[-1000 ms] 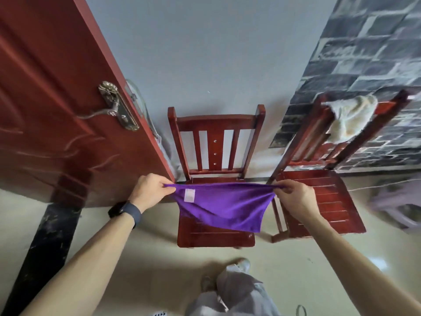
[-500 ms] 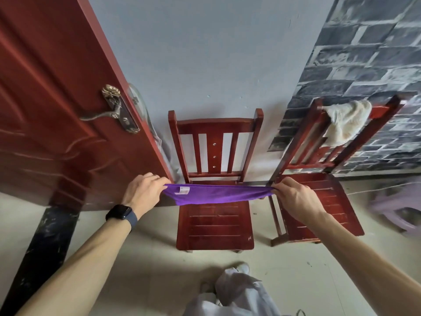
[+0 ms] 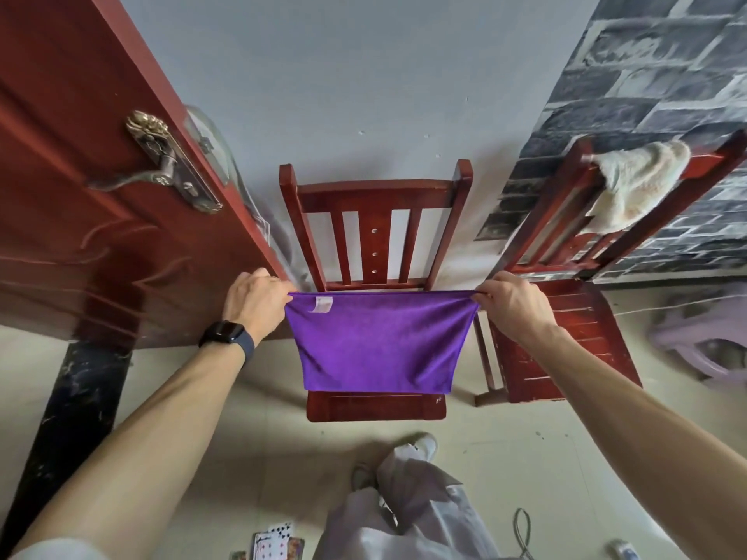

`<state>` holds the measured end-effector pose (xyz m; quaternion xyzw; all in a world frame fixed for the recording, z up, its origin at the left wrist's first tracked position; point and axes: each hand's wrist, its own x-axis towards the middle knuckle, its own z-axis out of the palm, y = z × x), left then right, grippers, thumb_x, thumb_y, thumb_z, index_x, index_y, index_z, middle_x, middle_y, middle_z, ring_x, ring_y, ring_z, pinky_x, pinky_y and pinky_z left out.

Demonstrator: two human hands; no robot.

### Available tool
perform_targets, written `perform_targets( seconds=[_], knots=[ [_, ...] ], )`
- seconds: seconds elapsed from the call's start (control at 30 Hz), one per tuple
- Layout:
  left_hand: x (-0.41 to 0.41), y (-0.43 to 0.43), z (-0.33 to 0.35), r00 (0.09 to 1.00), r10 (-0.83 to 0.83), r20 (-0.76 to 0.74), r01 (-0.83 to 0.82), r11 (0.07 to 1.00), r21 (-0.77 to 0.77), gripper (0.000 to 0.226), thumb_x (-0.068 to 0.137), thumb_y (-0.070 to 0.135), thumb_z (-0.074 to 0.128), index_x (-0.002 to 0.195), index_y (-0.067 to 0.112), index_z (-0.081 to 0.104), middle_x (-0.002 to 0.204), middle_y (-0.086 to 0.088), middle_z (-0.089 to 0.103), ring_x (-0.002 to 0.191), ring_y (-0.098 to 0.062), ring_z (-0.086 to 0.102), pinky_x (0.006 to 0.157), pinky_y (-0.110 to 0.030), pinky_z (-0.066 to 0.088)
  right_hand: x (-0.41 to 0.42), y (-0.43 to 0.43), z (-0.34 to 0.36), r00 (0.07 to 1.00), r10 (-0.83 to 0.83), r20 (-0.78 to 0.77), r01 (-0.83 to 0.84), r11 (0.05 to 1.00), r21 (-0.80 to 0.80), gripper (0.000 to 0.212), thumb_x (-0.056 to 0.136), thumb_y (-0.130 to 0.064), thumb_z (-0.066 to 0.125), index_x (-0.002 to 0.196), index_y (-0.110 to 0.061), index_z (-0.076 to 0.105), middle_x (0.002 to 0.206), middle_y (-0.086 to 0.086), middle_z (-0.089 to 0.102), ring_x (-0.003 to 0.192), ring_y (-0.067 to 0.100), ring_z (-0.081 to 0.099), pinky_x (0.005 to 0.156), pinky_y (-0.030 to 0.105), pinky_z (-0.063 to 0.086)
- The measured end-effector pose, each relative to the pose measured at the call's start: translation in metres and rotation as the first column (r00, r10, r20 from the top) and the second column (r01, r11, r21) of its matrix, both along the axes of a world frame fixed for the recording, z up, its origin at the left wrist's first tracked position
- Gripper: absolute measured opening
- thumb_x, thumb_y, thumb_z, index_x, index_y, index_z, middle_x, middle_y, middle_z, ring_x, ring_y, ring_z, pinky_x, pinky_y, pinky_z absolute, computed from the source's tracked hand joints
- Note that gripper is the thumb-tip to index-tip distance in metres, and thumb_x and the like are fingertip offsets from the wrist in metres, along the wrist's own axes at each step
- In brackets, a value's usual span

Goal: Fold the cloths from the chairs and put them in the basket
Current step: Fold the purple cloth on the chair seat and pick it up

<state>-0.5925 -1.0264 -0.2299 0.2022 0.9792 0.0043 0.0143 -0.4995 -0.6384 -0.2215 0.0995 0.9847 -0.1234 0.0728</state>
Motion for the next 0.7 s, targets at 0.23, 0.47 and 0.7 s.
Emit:
perform_targets(
  seconds=[0.23,0.47,0.7],
  knots=[
    [-0.012,-0.001,-0.014,0.997,0.017,-0.072,-0.012,0.998,0.068,0.015,0.088,0.019,0.068,0.099,0.022,0.078,0.095,-0.001,0.075,0.088,-0.031,0.06,0.073,-0.039,0.041,-0.012,0.001,-0.017,0.996,-0.025,-0.091,0.023,0.999,-0.027,0.021,0.1,-0.03,0.059,0.108,-0.02,0.076,0.109,0.003,0.067,0.089,0.035,0.068,0.073,0.041,0.056],
    [0.026,-0.013,-0.084,0.999,0.03,0.041,-0.034,0.992,0.118,0.015,0.084,0.013,0.075,0.098,0.018,0.08,0.096,-0.002,0.076,0.087,-0.032,0.061,0.074,-0.04,0.044,0.024,-0.008,-0.087,0.999,-0.038,-0.02,0.038,0.999,-0.012,0.019,0.098,-0.033,0.063,0.11,-0.023,0.075,0.109,-0.001,0.066,0.087,0.034,0.068,0.069,0.043,0.057],
    [0.11,-0.024,-0.199,0.928,0.096,0.36,-0.111,0.994,0.021,0.022,0.088,0.015,0.068,0.106,0.021,0.078,0.106,-0.001,0.074,0.099,-0.031,0.061,0.084,-0.039,0.042,0.106,-0.02,-0.21,0.965,-0.052,0.256,0.074,0.994,-0.075,0.012,0.09,-0.021,0.074,0.101,-0.021,0.079,0.103,0.007,0.07,0.086,0.038,0.07,0.071,0.044,0.058]
  ],
)
